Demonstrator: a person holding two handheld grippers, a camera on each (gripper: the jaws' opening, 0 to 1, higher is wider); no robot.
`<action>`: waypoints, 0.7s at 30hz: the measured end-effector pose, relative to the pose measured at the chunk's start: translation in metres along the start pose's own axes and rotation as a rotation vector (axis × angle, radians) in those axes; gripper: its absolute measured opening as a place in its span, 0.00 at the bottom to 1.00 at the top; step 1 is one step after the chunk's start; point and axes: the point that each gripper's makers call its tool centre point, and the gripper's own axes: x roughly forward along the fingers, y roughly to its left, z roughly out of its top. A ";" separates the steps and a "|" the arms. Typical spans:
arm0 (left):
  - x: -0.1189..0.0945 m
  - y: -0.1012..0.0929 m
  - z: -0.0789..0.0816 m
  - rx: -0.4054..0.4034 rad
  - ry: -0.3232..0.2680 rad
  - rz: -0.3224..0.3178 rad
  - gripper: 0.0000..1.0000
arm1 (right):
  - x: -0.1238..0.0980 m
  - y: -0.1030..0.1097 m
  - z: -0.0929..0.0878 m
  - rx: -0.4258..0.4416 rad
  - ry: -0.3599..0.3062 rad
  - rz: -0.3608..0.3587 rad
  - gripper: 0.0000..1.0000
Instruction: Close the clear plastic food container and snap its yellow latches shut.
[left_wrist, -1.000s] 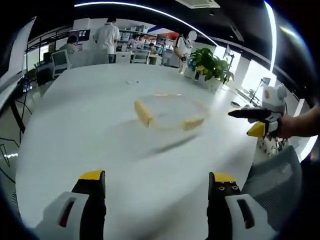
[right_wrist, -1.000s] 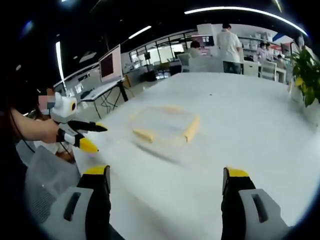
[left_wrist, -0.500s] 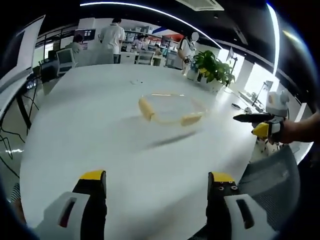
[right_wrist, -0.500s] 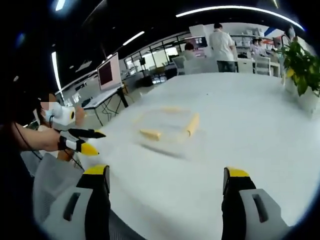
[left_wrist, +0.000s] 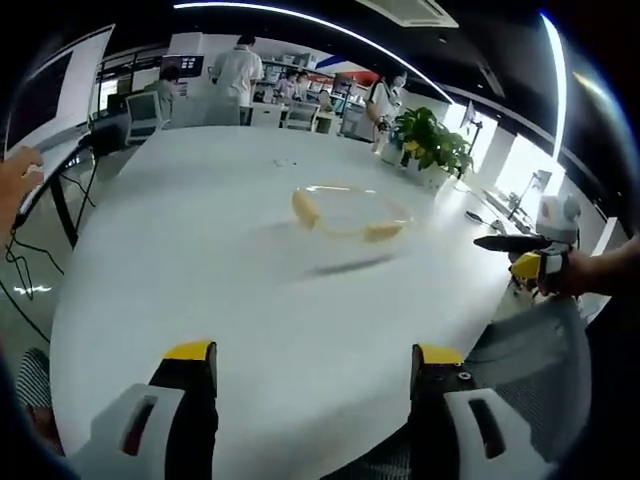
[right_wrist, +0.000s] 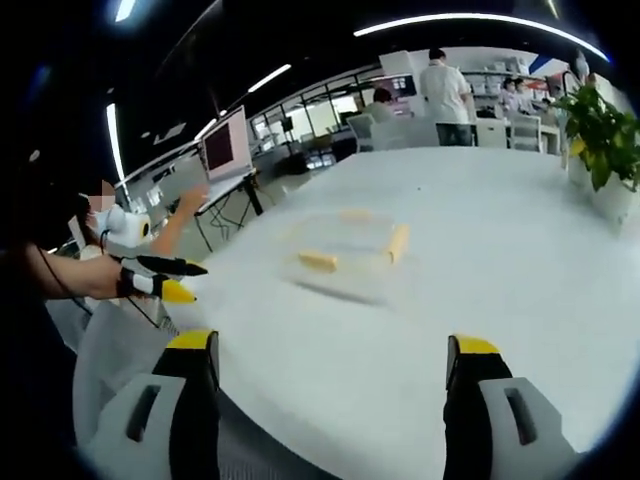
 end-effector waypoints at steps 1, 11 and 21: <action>-0.001 -0.001 -0.001 0.003 0.001 0.000 0.75 | -0.001 0.001 0.000 -0.001 -0.001 0.000 0.92; -0.005 -0.017 0.001 0.076 -0.074 -0.006 0.71 | 0.002 0.003 -0.005 -0.045 -0.016 -0.037 0.90; -0.002 -0.021 -0.002 0.067 -0.061 -0.032 0.71 | 0.004 0.007 -0.008 -0.087 -0.004 -0.033 0.90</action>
